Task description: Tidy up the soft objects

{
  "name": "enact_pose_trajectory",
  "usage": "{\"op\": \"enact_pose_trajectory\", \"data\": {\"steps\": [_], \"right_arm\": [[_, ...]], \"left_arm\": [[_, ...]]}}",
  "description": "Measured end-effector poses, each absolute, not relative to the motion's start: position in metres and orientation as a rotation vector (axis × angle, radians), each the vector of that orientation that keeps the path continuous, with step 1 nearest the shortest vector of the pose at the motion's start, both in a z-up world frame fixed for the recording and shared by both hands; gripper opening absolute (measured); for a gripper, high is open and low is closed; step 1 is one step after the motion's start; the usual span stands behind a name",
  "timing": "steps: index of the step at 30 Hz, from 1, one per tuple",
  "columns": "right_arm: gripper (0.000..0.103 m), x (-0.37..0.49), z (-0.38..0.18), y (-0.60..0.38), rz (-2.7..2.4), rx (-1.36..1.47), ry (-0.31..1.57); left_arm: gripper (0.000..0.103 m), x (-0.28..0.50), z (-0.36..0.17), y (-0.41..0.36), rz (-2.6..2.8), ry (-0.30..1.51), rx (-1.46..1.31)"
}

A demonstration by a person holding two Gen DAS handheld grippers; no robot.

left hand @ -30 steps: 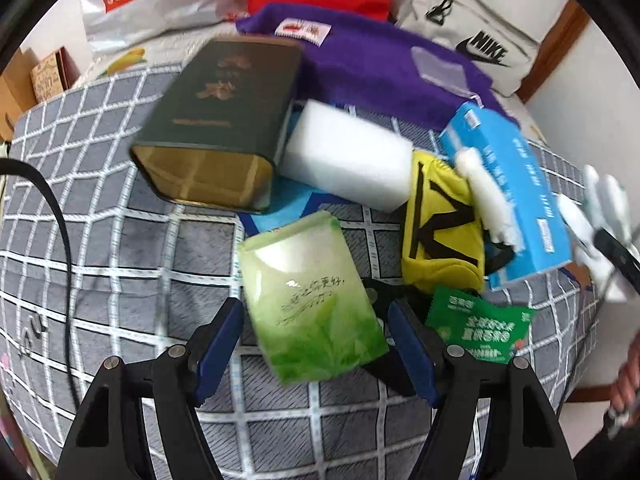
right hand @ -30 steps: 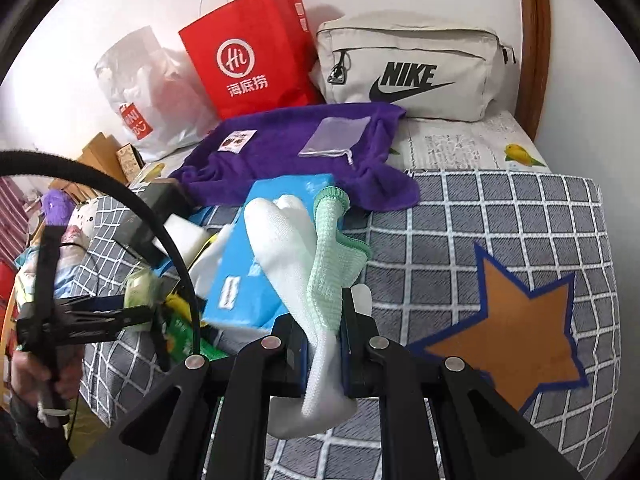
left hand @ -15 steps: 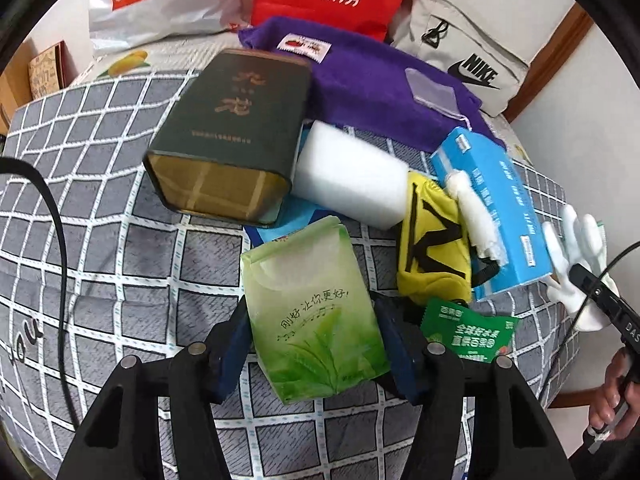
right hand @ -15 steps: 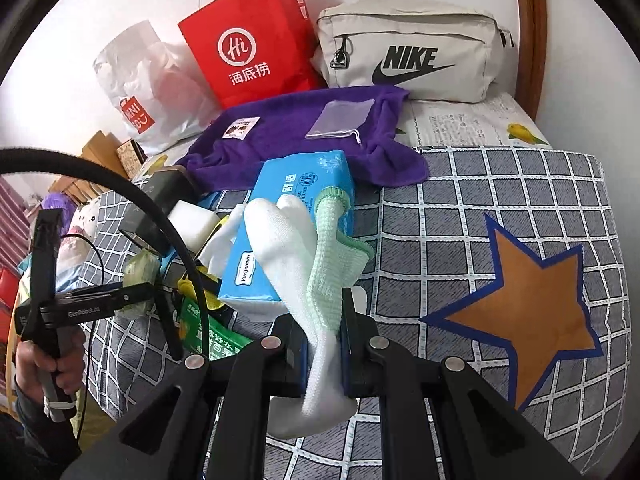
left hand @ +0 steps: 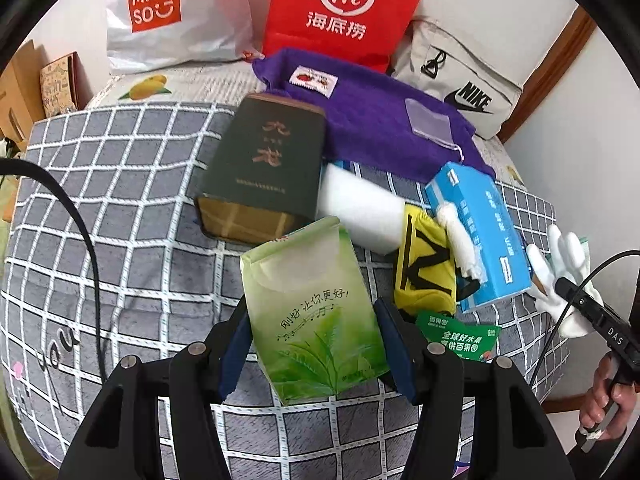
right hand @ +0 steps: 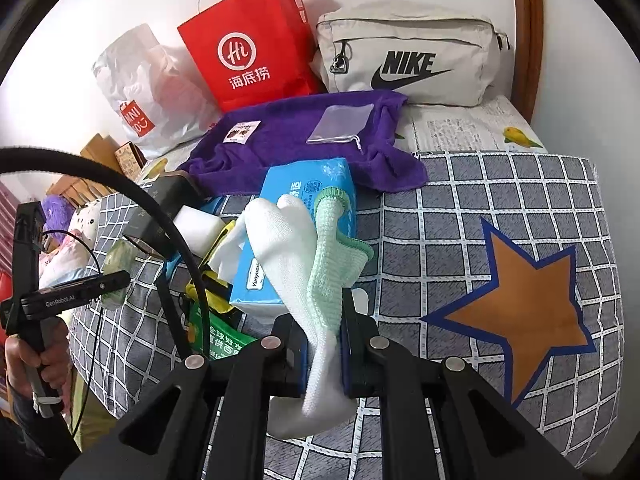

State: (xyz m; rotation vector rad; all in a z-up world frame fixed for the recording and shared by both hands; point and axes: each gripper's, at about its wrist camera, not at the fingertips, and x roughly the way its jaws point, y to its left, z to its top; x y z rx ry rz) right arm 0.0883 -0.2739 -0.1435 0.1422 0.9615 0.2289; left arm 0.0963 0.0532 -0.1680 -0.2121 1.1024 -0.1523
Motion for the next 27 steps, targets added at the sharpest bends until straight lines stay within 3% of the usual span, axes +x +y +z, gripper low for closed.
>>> {"op": "enact_pose_trajectory", "data": {"steps": [27], "right_arm": [[0.012, 0.115, -0.099, -0.274, 0.283, 0.117, 0.863]], "left_arm": [[0.058, 0.138, -0.112, 0.049, -0.213, 1.006, -0.152]]}}
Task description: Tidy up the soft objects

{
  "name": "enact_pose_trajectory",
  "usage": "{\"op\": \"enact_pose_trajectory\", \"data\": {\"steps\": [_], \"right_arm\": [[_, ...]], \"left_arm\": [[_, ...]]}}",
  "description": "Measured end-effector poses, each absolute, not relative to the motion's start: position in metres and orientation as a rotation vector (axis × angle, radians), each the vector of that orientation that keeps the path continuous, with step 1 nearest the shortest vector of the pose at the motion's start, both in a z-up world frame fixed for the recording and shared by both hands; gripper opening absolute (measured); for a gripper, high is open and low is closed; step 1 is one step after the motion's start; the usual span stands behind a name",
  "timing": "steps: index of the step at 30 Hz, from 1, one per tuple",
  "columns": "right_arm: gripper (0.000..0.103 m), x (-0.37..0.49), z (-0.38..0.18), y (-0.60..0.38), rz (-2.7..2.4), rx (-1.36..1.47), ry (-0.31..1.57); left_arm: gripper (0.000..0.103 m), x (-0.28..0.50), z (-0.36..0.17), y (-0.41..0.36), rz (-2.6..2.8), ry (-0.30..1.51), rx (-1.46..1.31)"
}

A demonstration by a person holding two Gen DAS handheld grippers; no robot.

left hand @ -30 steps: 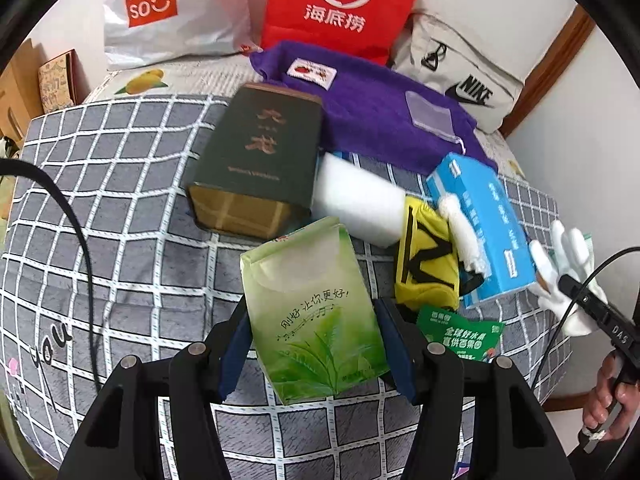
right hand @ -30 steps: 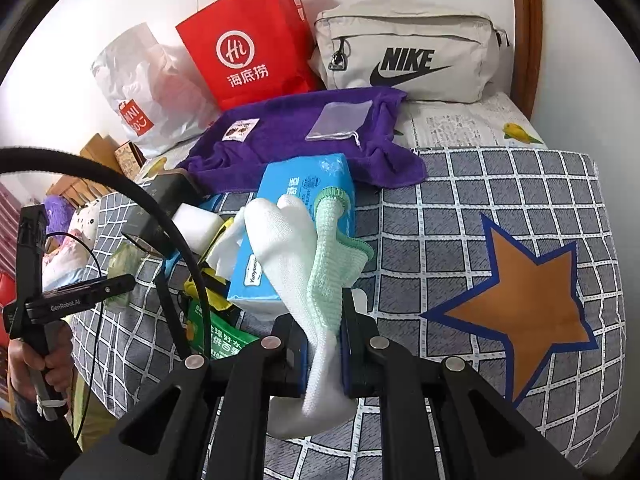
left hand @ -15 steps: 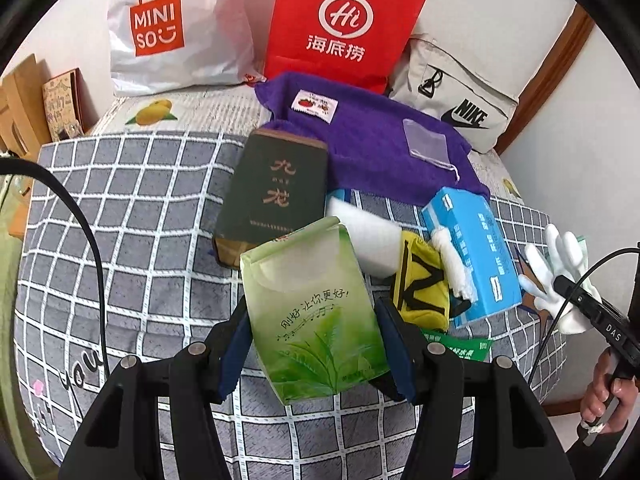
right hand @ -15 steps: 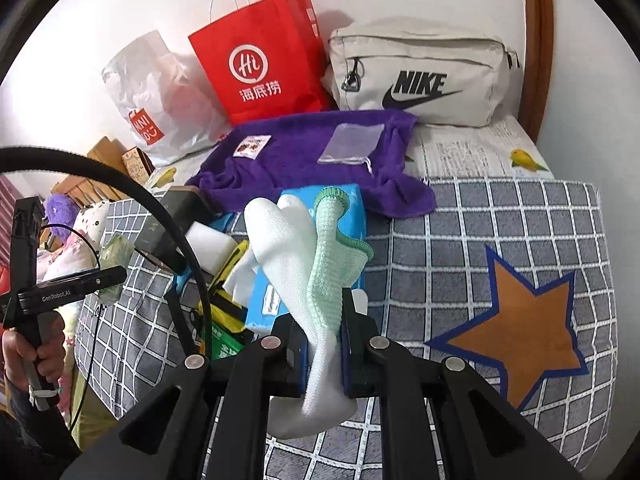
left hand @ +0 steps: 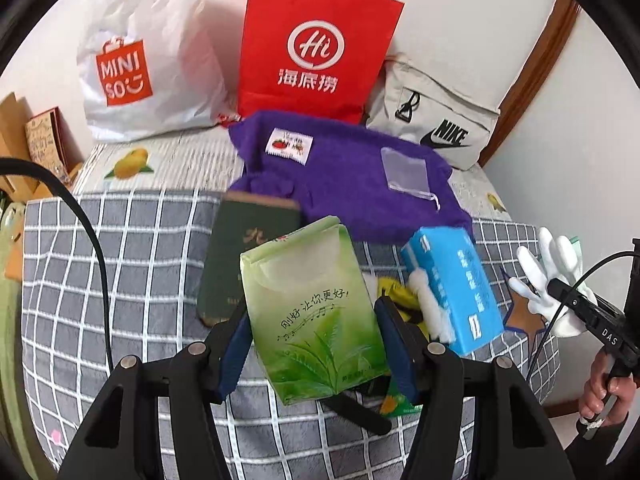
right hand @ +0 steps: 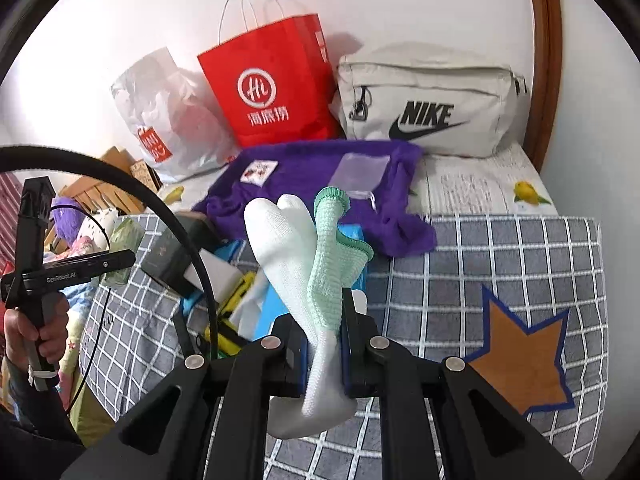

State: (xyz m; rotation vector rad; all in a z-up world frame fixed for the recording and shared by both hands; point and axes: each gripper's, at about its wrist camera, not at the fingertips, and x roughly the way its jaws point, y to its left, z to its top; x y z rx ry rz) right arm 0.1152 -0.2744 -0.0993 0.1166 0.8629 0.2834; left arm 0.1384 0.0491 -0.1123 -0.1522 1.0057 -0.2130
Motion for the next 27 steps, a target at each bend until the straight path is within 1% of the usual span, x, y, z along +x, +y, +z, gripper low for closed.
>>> {"op": "enact_pose_trajectory", "data": {"steps": [14, 27], "right_arm": [[0.012, 0.152, -0.085, -0.271, 0.280, 0.126, 0.823], [0.012, 0.194, -0.075, -0.266, 0.262, 0.126, 0.795]], "left_arm": [[0.058, 0.166, -0.107, 0.053, -0.206, 0.982, -0.125], [0.058, 0.211, -0.080, 0.049, -0.227, 0.936, -0.068]]}}
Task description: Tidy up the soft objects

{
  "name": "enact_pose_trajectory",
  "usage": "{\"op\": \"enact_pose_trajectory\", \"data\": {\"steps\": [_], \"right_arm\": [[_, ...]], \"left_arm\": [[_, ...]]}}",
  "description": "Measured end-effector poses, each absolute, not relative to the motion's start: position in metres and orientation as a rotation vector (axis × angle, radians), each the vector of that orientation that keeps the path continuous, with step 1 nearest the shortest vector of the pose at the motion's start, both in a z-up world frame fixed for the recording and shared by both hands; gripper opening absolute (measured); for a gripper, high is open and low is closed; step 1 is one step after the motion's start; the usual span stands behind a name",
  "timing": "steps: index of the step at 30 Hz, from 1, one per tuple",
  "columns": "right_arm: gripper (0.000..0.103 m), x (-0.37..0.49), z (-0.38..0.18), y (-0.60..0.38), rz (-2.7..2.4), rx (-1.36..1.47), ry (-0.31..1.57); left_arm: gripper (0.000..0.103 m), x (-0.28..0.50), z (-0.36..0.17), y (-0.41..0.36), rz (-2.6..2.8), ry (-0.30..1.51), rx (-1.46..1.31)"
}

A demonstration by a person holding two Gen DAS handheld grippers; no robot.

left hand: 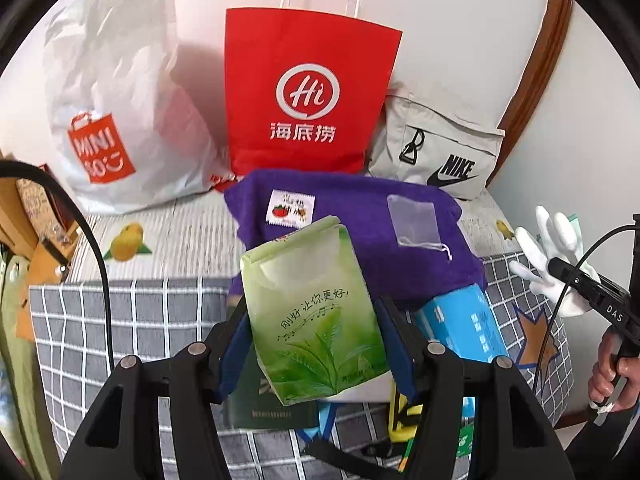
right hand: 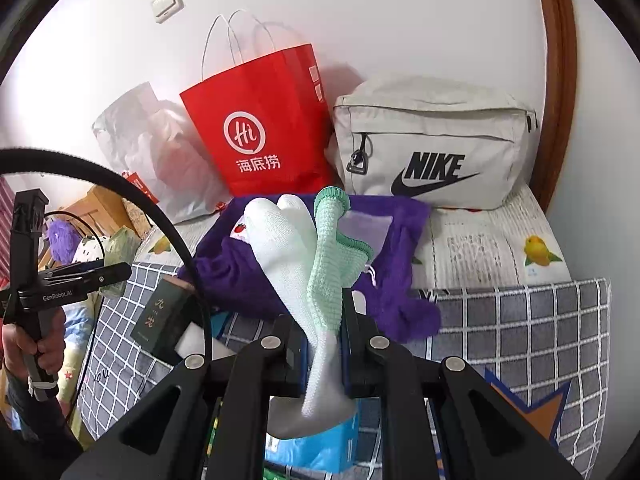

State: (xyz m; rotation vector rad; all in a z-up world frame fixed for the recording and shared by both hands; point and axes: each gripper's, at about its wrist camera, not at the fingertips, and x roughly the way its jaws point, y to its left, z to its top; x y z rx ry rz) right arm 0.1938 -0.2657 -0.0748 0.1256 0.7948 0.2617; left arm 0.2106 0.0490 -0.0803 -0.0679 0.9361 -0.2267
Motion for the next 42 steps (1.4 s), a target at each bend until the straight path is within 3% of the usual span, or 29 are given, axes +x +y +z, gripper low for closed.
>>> {"op": "enact_pose_trajectory", "data": {"steps": [42], "right_arm": [[0.012, 0.341, -0.149, -0.253, 0.236, 0.082, 0.964]], "left_arm": [[0.058, 0.335, -0.143, 0.045, -0.248, 1.090, -0.088]]}}
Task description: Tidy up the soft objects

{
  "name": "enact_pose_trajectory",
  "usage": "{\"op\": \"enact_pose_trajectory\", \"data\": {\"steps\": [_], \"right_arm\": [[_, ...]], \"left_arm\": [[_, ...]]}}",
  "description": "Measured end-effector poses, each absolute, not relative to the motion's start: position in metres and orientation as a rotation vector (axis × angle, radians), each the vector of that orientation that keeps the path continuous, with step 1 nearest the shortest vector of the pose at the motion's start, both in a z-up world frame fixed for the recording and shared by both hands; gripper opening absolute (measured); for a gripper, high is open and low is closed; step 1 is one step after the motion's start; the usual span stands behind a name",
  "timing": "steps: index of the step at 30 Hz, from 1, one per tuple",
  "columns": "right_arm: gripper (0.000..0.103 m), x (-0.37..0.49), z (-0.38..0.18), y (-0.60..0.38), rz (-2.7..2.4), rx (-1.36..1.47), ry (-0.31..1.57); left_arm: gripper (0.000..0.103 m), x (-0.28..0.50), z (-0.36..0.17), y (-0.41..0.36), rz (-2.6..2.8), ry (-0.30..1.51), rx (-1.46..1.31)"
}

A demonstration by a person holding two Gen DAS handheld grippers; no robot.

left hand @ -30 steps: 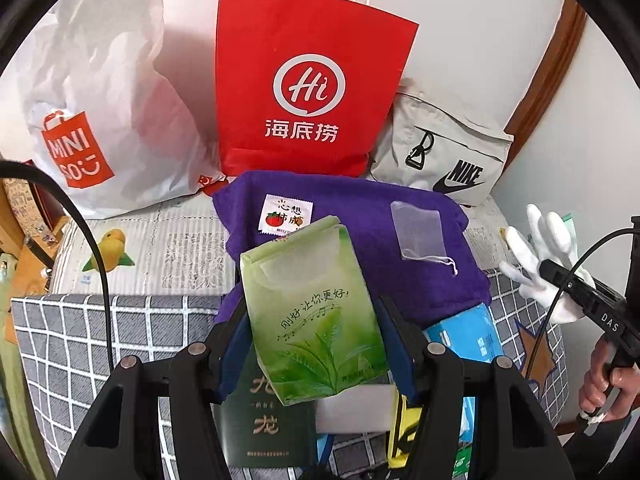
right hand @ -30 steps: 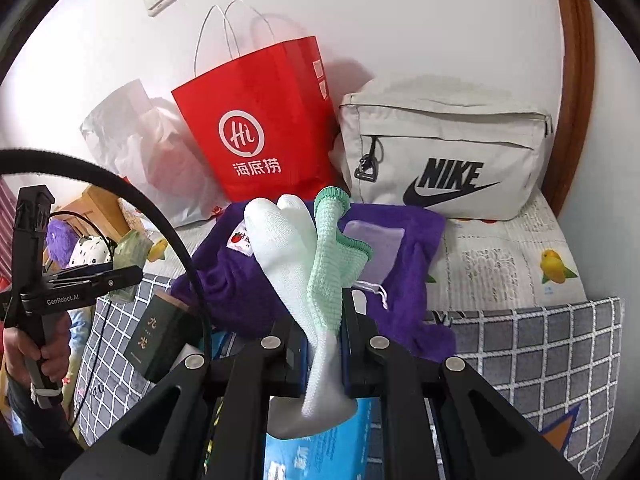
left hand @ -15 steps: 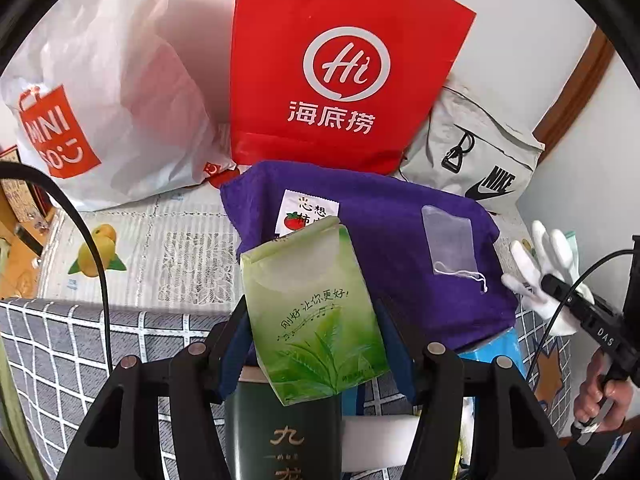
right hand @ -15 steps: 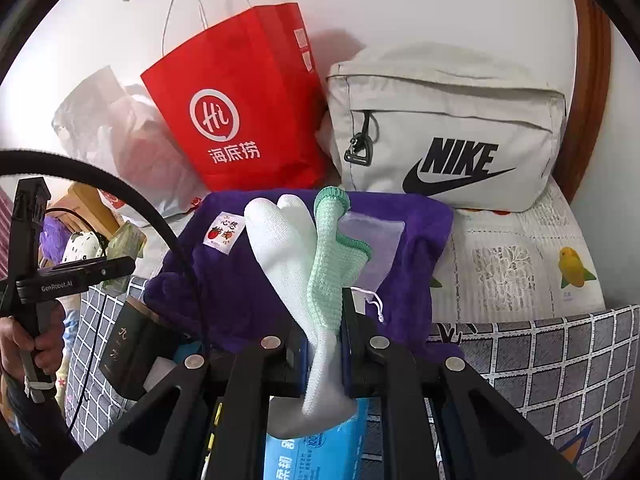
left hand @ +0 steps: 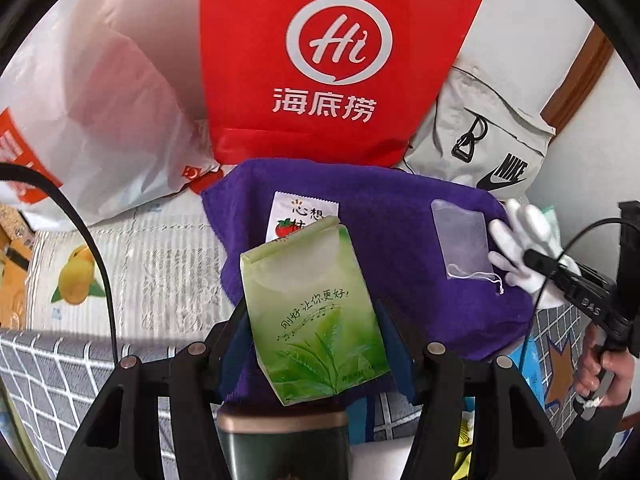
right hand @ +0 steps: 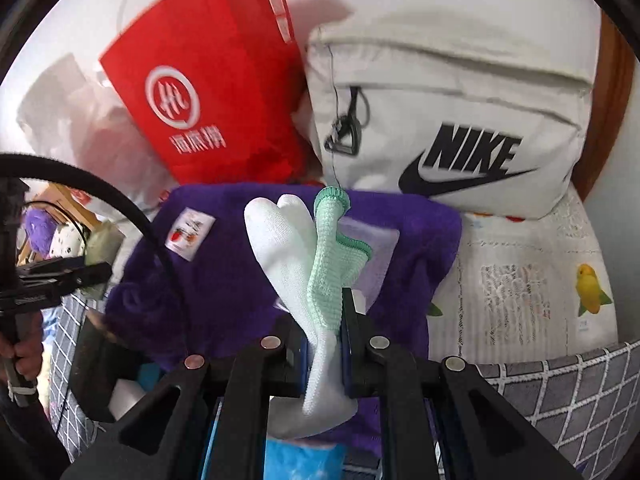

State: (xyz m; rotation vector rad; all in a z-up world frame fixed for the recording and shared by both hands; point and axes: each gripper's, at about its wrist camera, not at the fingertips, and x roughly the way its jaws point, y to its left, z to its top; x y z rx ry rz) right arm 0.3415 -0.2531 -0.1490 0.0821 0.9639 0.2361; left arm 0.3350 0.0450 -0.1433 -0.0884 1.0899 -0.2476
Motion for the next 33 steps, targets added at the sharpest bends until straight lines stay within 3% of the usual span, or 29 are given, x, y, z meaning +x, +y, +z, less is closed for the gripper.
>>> {"op": "enact_pose_trajectory", "data": {"steps": [9, 19, 23, 24, 26, 28, 30, 33], "right_arm": [[0.015, 0.356, -0.189, -0.245, 0.259, 0.040, 1.060], [0.017, 0.362, -0.194, -0.247, 0.267, 0.049, 1.077], [0.018, 0.361, -0.197, -0.246, 0.270, 0.047, 1.081], [0.020, 0.361, -0.197, -0.246, 0.272, 0.047, 1.082], [0.029, 0.361, -0.198, -0.244, 0.285, 0.054, 1.081], [0.056, 0.361, -0.197, -0.244, 0.299, 0.061, 1.074], [0.069, 0.359, -0.192, -0.243, 0.314, 0.063, 1.053], [0.074, 0.354, -0.181, -0.241, 0.321, 0.051, 1.027]], "left_arm": [[0.059, 0.363, -0.172, 0.033, -0.261, 1.171, -0.041], [0.059, 0.381, -0.203, 0.017, -0.239, 1.255, 0.035], [0.068, 0.383, -0.206, 0.012, -0.259, 1.264, 0.061], [0.070, 0.384, -0.207, 0.011, -0.260, 1.271, 0.064], [0.081, 0.384, -0.208, 0.010, -0.283, 1.283, 0.052], [0.083, 0.382, -0.205, 0.008, -0.311, 1.292, 0.029], [0.083, 0.376, -0.200, 0.008, -0.286, 1.281, 0.039], [0.083, 0.369, -0.187, 0.012, -0.251, 1.262, 0.051]]}}
